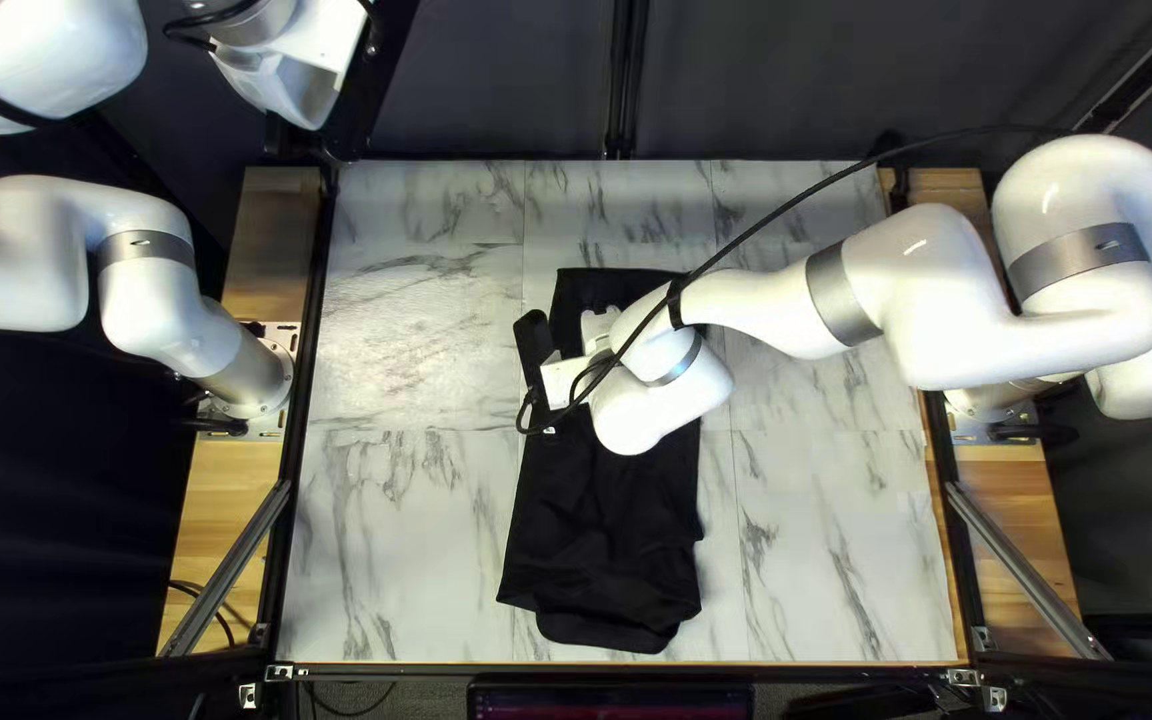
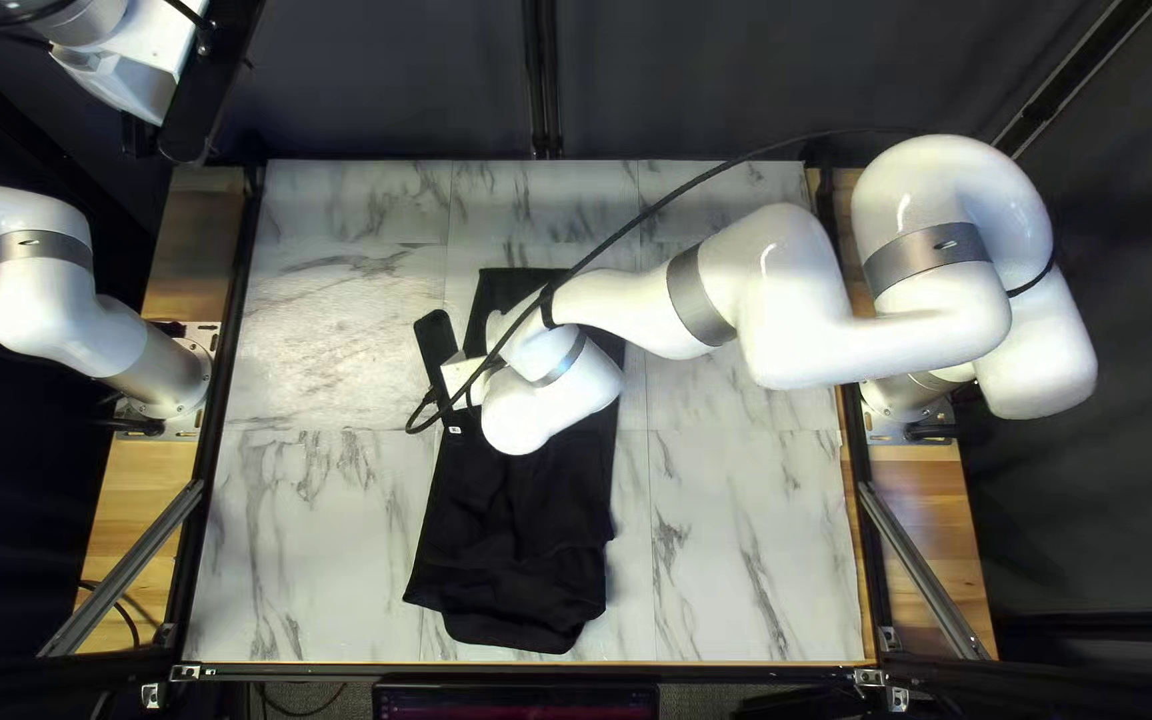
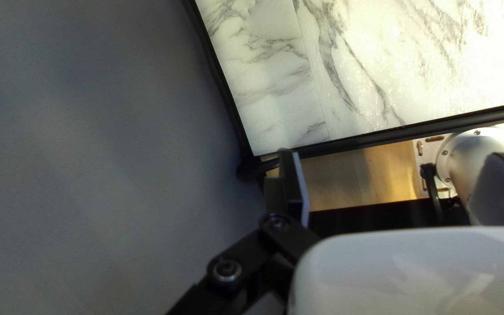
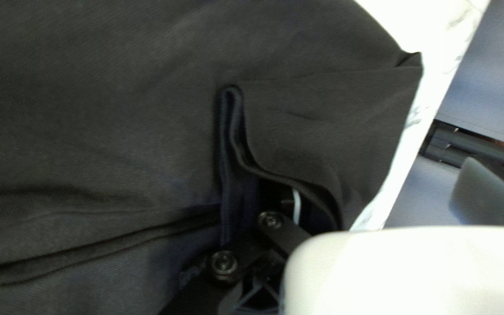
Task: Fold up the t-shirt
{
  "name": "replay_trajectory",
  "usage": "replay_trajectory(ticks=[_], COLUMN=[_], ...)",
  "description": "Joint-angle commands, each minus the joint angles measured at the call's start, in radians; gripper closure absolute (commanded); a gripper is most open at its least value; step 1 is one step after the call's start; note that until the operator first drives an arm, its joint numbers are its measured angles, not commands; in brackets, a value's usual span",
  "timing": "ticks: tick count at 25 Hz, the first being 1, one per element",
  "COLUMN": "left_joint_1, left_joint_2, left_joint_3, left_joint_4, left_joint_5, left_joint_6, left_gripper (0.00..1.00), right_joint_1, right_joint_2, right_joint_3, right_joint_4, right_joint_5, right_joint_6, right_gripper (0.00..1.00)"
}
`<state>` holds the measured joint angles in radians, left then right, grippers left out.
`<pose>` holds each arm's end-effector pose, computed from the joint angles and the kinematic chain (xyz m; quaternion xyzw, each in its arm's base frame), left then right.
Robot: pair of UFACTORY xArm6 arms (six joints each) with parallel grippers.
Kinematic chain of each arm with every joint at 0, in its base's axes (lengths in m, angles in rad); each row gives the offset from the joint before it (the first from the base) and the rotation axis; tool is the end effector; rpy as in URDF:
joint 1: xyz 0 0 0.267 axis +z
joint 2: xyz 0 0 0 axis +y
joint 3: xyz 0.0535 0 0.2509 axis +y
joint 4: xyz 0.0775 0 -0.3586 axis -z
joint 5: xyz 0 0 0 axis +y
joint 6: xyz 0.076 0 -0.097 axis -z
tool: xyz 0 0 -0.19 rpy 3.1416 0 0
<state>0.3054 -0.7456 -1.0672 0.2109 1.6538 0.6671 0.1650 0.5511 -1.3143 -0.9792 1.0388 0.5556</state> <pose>0.2845 0.1539 0.3837 -0.9782 0.1616 -0.0213 0.1287 0.5637 -0.0818 0.0142 0.9142 0.1168 0.0165 0.3877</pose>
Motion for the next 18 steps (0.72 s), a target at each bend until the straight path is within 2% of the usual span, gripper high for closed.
replay_trajectory(ticks=[1, 6, 13, 18], left_joint_1=[0.000, 0.000, 0.000, 0.000], left_joint_2=[0.000, 0.000, 0.000, 0.000], left_joint_3=[0.000, 0.000, 0.000, 0.000], left_joint_4=[0.000, 0.000, 0.000, 0.000], left_joint_5=[0.000, 0.000, 0.000, 0.000], left_joint_6=[0.000, 0.000, 0.000, 0.000], left_gripper=[0.00, 0.00, 0.00, 0.00], right_joint_1=[0.000, 0.003, 0.004, 0.001], right_joint_2=[-0.033, -0.024, 0.024, 0.055], right_joint_3=[0.024, 0.045, 0.000, -0.066], right_joint_4=[0.000, 0.009, 0.021, 0.020], right_joint_5=[0.007, 0.005, 0.001, 0.010], right_joint_6=[0.014, 0.042, 0.010, -0.024], right_gripper=[0.00, 0.00, 0.00, 0.00])
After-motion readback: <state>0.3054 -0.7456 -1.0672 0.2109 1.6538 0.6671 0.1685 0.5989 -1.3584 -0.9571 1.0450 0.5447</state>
